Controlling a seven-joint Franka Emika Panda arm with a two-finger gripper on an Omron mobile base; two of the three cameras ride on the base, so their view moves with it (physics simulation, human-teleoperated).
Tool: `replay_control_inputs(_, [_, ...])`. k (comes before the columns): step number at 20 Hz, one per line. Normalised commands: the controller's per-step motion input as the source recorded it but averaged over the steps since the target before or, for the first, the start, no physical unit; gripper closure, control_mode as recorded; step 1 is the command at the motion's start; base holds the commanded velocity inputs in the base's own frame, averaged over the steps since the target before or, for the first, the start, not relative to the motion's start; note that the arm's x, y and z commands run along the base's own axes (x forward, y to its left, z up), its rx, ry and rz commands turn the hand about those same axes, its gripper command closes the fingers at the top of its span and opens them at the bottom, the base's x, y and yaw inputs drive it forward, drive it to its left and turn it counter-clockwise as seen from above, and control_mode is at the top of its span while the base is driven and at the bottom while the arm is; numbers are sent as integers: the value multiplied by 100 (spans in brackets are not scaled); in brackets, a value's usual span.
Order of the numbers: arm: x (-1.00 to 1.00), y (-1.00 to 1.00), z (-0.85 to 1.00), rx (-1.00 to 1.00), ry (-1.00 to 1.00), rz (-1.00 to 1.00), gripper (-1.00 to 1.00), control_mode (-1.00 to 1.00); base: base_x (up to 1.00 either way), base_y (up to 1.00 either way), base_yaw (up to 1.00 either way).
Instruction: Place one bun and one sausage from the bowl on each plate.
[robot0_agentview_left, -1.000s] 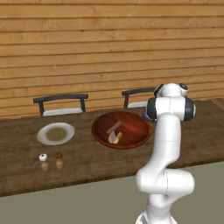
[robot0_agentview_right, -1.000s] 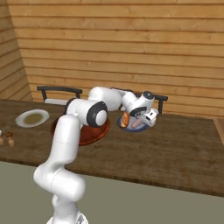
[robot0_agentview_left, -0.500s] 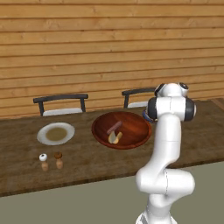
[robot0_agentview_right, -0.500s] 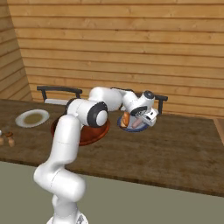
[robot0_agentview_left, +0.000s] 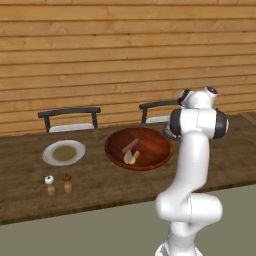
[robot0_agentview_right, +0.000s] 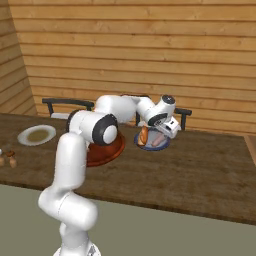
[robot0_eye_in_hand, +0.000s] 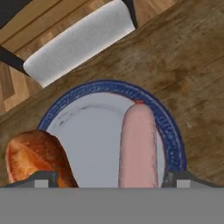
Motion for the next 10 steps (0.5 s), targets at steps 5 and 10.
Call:
replay_control_inputs(5, [-100, 76, 11, -10, 0, -6, -100, -100, 0, 0, 0])
replay_control_inputs(10, [-69, 100, 32, -3, 3, 0, -100, -100, 0, 0, 0])
